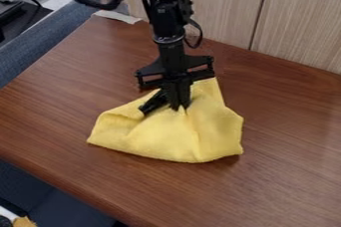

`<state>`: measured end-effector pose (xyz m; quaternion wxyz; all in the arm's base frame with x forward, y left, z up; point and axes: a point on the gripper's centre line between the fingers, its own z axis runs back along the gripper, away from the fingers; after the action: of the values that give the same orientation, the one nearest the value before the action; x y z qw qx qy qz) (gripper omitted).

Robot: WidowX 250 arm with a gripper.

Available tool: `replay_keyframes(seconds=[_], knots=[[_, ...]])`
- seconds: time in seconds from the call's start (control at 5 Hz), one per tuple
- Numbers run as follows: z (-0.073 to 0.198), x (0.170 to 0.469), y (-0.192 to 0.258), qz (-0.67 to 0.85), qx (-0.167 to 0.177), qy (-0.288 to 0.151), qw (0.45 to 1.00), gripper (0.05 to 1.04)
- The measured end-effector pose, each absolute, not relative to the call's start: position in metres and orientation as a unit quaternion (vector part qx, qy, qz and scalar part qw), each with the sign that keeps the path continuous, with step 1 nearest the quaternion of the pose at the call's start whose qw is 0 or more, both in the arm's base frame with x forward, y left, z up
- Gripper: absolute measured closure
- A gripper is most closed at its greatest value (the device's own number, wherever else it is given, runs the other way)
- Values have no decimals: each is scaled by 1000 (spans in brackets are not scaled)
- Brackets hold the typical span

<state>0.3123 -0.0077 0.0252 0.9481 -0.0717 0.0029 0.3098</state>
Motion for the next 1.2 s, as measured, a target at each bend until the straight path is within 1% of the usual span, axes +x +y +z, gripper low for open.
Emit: replay_keyframes(seconds=[0.2, 0.4, 0.6, 0.8, 1.0, 1.2], knots=[[32, 311, -4, 320, -73, -5, 944, 1031], [62, 312, -5, 312, -86, -42, 945, 1031], [81, 303, -14, 291, -95, -66, 950, 1031], [93, 287, -36, 239, -105, -78, 962, 1031], [89, 265, -54, 208, -127, -73, 967, 1031], [79, 236, -76, 161, -129, -59, 977, 1031]])
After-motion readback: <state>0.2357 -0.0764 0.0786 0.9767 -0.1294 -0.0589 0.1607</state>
